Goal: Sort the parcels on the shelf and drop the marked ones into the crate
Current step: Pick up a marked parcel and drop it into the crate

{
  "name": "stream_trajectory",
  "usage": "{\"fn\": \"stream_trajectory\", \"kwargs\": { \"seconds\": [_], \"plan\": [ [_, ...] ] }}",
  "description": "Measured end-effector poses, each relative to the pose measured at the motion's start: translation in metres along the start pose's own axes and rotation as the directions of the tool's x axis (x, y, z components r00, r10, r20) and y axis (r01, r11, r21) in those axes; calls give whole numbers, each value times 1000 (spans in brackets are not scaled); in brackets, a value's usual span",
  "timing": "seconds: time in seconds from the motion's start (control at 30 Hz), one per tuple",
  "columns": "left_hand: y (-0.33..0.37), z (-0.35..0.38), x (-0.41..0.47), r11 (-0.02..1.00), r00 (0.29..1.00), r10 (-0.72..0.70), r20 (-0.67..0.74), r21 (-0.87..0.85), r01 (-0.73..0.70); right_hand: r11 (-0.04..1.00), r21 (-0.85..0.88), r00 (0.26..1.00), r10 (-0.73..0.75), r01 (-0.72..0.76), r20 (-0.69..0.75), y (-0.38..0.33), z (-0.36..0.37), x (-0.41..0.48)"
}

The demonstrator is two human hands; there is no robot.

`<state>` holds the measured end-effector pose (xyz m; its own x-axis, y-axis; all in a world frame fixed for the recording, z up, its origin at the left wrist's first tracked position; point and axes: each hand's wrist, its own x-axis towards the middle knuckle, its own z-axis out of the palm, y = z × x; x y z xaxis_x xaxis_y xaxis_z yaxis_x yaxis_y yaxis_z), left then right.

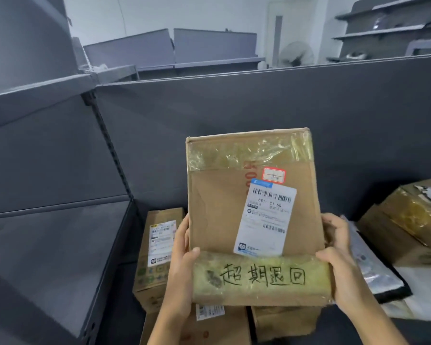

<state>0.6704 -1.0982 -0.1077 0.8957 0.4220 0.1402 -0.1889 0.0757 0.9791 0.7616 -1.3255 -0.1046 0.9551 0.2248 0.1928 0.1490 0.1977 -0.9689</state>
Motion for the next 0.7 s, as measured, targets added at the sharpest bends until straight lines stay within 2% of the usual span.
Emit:
{"fn": "stream_trajectory", "kwargs": {
  "seconds": [0.2,0.37,0.5,0.6,0.7],
  "plan": [
    [2,21,12,999,989,38,142,29,-42,999,-25,991,19,-22,-131,2,-20,-16],
    [-6,62,19,997,941,69,331,3,-74,998,-55,946,-13,-5,-324,-8,-55,-45],
    [-24,122,8,999,879,38,475,-4,-40,993,-118,851,-59,-4,-521,-16,-104,-88],
    [-37,182,-18,1000,794,7,608,-20,6,988,-152,749,-103,3,-655,-24,-148,-131],
    [-55,248,-51,998,667,-34,744,-5,56,986,-166,650,-129,4,-749,-32,-195,-180]
  ]
}}
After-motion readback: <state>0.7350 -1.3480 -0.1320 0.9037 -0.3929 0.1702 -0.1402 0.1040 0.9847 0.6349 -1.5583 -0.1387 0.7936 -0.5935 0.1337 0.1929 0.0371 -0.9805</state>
